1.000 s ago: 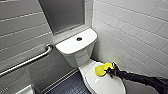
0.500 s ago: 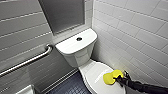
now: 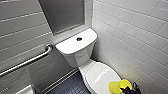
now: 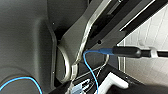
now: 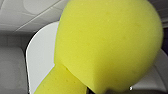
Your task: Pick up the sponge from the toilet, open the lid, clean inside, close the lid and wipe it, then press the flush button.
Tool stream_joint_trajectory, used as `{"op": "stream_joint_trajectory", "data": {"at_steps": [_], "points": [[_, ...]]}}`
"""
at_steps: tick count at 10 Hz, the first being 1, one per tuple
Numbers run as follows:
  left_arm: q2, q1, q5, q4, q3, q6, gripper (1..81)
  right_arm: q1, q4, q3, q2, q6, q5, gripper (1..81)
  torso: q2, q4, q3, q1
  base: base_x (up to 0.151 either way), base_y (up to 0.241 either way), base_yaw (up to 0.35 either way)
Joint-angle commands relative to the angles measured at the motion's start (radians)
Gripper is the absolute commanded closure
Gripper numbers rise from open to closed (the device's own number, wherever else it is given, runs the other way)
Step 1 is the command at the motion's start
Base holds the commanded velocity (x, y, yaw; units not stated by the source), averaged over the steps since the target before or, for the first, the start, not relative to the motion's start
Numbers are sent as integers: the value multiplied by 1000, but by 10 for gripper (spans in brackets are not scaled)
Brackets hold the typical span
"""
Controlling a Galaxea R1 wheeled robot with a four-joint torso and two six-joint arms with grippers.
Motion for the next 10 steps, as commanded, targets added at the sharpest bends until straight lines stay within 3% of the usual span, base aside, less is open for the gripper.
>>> {"op": "stream_joint_trajectory", "data": {"at_steps": [1, 6, 8, 10], "points": [[-18, 15, 81, 14, 42, 8, 10, -107, -5, 122, -101, -6, 87, 811, 0, 0, 0, 0, 0, 0, 0], [-13, 16, 79, 30, 43, 8, 10, -340, -132, 275, -160, -7, 127, 811, 0, 0, 0, 0, 0, 0, 0], [-6, 15, 79, 39, 45, 8, 10, -339, -180, 381, -230, -33, 135, 811, -1, 0, 0, 0, 0, 0, 0], [-6, 15, 72, 39, 43, 8, 10, -262, -168, 492, -292, -110, 116, 811, -1, 0, 0, 0, 0, 0, 0]]}}
